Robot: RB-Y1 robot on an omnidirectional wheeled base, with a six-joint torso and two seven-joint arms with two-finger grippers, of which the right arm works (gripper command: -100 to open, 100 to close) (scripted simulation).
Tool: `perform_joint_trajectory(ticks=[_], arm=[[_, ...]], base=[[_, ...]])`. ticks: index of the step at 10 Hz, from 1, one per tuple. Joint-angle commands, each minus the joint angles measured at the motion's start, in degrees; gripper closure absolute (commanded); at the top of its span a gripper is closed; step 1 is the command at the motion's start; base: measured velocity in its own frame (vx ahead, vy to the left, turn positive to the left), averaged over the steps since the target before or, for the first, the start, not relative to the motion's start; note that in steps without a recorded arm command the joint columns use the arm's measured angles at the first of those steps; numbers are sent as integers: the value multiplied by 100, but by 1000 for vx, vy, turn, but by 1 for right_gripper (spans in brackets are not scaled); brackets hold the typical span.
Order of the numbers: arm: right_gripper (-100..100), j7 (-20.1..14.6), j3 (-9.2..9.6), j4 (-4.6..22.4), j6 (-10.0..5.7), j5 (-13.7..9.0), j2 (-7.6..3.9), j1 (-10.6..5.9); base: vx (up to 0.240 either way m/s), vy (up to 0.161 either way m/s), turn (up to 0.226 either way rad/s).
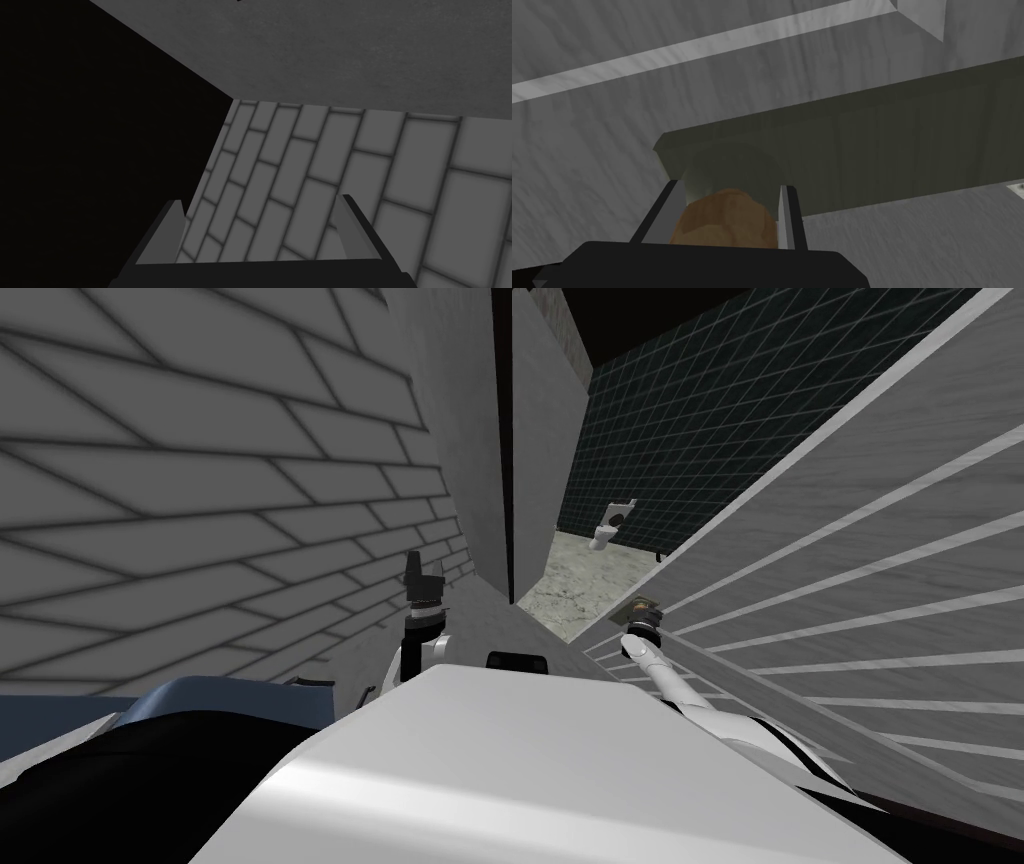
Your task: Push the door open
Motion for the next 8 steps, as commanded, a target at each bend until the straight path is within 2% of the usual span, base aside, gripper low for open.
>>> perform_joint_trajectory(ticks=[1, 2, 4, 5, 7, 8], arm=[[100, -286, 34, 6, 59, -73, -1, -56], [100, -294, 34, 6, 59, -73, -1, -56], [100, -642, 94, 25, 110, -170, 26, -102], [100, -653, 94, 25, 110, -170, 26, -102], [100, -1022, 164, 46, 169, -282, 58, -157], [100, -1059, 164, 46, 169, -282, 58, -157]], base=[[50, -37, -45], [39, -25, -14], [36, -23, -38], [26, -21, -15], [40, -27, -39], [39, -24, -24]])
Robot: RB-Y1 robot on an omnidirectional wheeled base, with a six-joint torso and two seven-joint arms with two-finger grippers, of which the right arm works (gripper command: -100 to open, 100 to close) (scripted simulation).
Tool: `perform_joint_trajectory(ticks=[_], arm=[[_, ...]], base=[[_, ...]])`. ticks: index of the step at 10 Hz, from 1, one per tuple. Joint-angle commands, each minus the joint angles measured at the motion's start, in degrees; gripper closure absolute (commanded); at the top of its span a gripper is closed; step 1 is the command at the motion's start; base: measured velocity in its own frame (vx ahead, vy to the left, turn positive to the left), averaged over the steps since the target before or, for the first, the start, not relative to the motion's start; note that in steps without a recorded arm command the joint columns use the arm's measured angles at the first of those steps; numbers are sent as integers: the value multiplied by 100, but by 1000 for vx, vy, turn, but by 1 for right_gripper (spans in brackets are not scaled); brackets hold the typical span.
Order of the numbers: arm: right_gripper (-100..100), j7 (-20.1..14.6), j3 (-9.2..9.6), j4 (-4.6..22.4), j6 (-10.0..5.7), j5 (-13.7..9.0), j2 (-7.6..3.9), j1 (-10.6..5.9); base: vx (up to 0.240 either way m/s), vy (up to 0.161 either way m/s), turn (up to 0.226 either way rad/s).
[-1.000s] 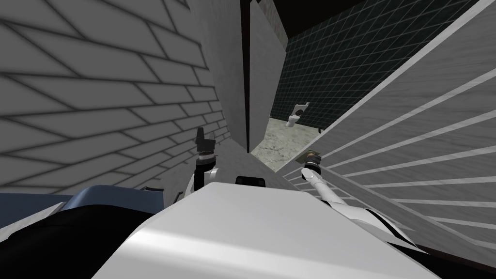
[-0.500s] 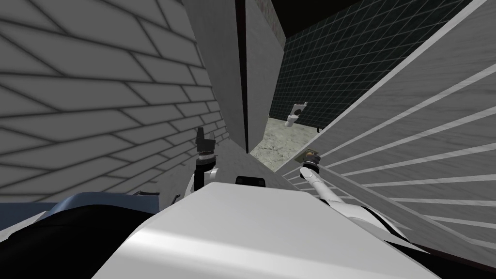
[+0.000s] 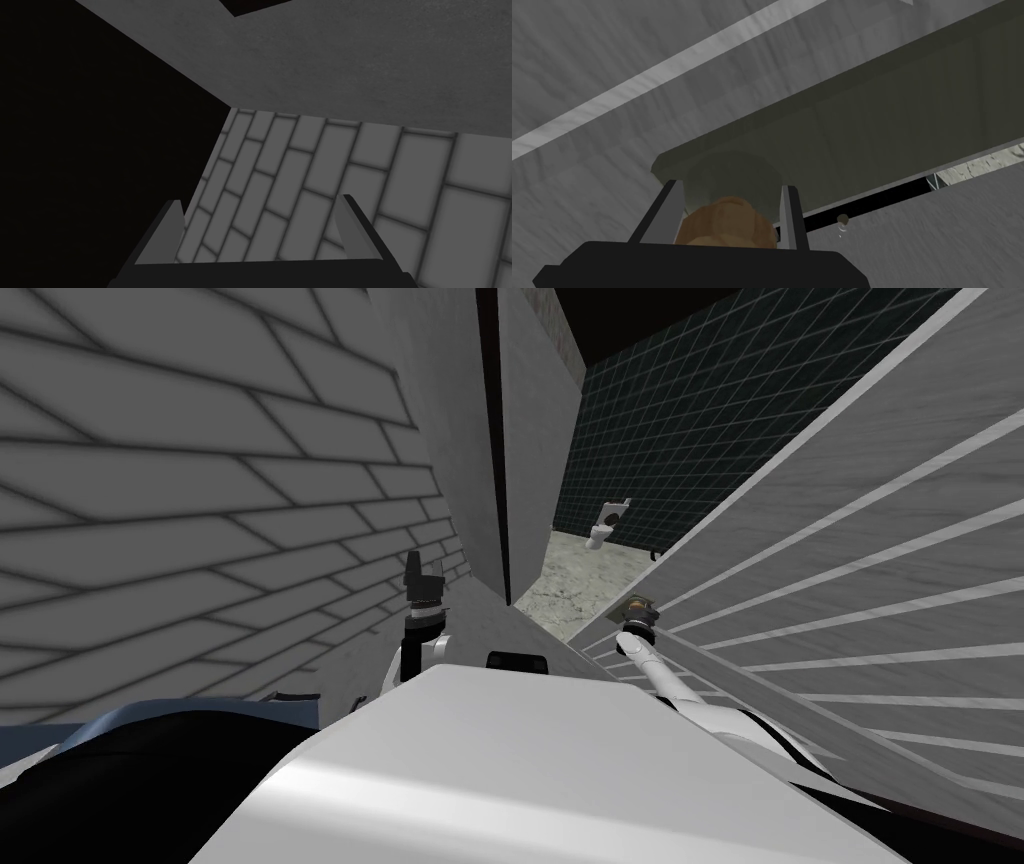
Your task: Push the door open
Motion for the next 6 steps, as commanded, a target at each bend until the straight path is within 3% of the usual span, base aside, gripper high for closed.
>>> perform_joint_trajectory(ticks=[1, 6], arm=[[100, -257, 16, -20, 48, -75, -9, -48], [100, -901, 131, 15, 146, -259, 43, -137]], base=[[39, -25, -37], [37, -26, -34]])
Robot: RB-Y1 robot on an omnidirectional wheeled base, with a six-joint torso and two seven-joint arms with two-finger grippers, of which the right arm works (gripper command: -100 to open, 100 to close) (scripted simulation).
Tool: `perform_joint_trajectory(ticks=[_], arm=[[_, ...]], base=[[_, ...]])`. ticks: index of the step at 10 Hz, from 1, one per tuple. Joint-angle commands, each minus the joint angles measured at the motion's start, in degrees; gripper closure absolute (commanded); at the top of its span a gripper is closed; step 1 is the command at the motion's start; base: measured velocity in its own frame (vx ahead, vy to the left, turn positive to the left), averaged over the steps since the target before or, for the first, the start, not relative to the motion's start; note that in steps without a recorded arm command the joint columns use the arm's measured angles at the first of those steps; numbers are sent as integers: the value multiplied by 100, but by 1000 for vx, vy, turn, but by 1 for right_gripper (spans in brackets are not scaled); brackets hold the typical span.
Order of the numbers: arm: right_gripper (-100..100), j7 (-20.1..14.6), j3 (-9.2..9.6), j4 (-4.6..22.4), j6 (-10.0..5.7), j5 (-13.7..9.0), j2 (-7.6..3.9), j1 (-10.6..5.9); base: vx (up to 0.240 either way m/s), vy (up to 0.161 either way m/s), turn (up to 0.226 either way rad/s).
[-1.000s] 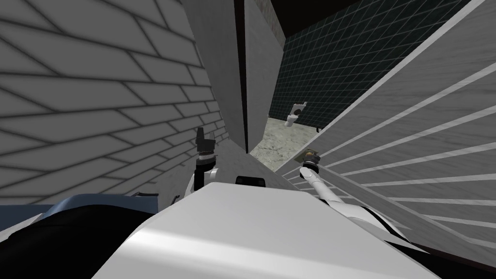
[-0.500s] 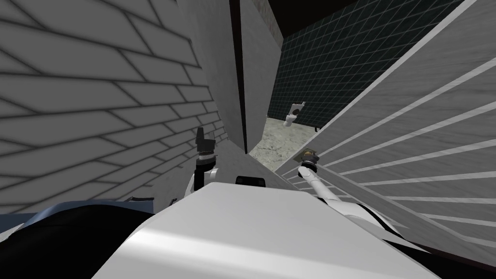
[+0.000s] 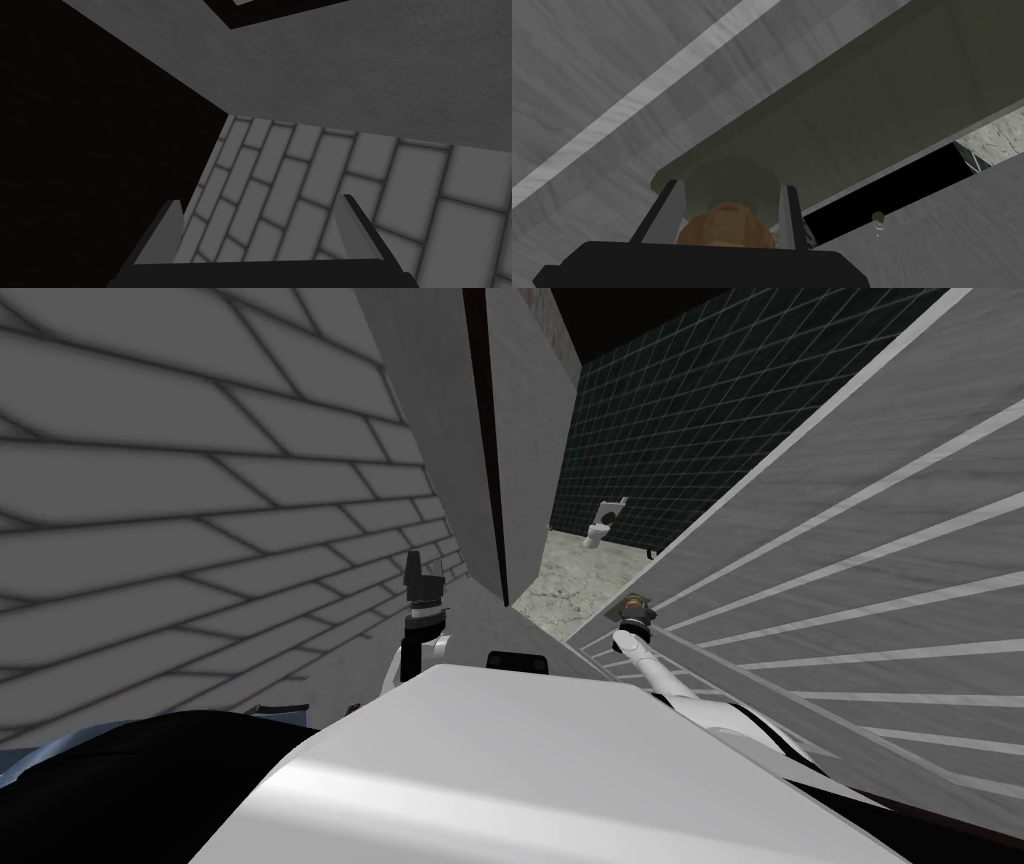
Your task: Push the door open
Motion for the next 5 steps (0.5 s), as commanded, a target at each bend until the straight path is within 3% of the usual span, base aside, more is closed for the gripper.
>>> perform_joint_trajectory(ticks=[1, 5], arm=[[100, -286, 24, -36, 63, -112, -1, -53], [100, -791, 105, -12, 132, -242, 35, -116]], base=[[50, -28, -58], [48, -27, -34]])
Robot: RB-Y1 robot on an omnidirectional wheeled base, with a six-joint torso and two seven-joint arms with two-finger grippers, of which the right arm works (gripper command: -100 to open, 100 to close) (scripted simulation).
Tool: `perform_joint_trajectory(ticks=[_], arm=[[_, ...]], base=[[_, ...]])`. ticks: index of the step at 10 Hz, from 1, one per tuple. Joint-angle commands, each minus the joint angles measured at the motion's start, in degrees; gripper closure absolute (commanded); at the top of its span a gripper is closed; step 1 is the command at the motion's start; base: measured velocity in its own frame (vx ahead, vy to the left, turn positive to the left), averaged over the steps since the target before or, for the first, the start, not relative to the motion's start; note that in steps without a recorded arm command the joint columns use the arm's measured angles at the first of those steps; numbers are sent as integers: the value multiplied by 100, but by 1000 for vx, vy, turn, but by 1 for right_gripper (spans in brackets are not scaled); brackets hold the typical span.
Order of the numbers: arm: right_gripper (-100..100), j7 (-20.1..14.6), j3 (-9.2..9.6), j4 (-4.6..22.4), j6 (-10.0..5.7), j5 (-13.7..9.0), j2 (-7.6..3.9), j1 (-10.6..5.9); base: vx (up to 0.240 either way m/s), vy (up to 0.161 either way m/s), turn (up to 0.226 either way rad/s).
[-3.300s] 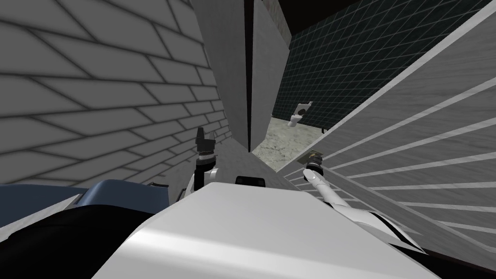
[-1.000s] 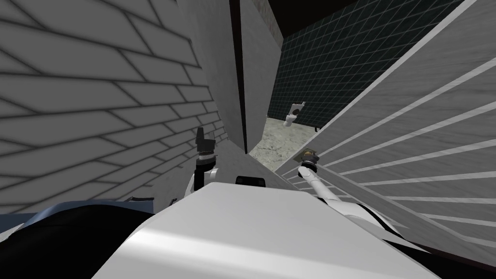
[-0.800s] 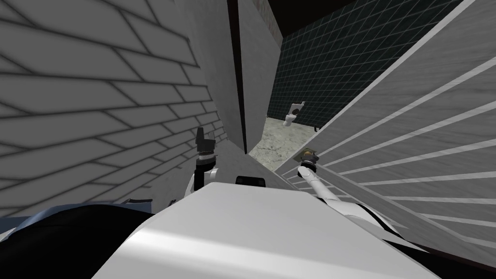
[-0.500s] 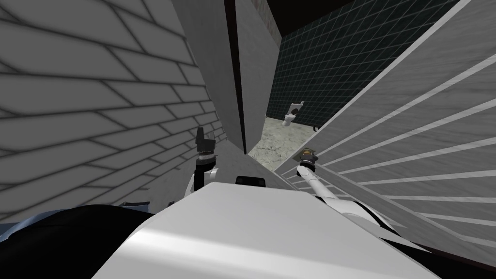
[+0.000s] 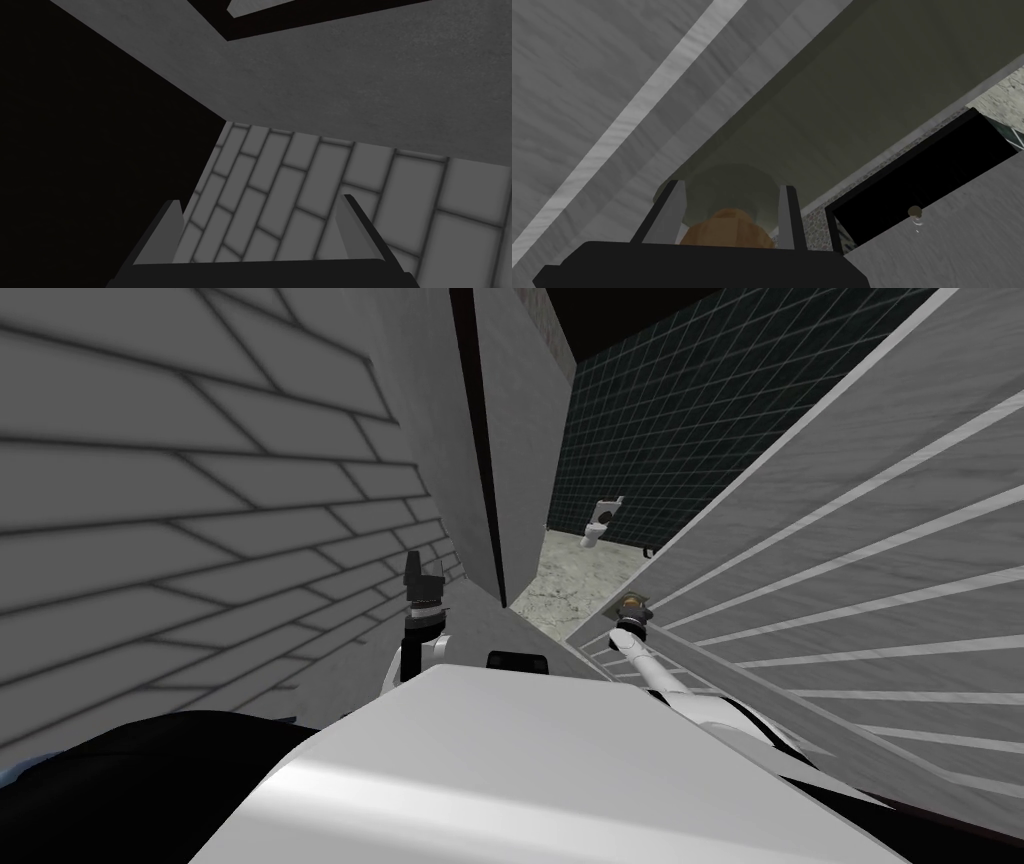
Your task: Push the door open
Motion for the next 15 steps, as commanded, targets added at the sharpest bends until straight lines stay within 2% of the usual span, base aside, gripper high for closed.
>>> perform_joint_trajectory(ticks=[1, 2, 6, 7, 9, 12, 15], arm=[[100, -256, -8, -104, 58, -111, -1, -19], [100, -256, -8, -104, 58, -111, -1, -19], [100, -913, 126, -63, 172, -326, 60, -124], [100, -958, 126, -63, 172, -326, 60, -124], [100, -1331, 219, -35, 251, -475, 102, -196], [100, -1665, 266, -21, 292, -552, 124, -233], [100, -2302, 409, 22, 414, -782, 189, -344]], base=[[48, -39, -38], [40, -28, -28], [49, -31, -42], [42, -13, -24], [58, -28, -57], [49, -25, -26], [66, -32, -65]])
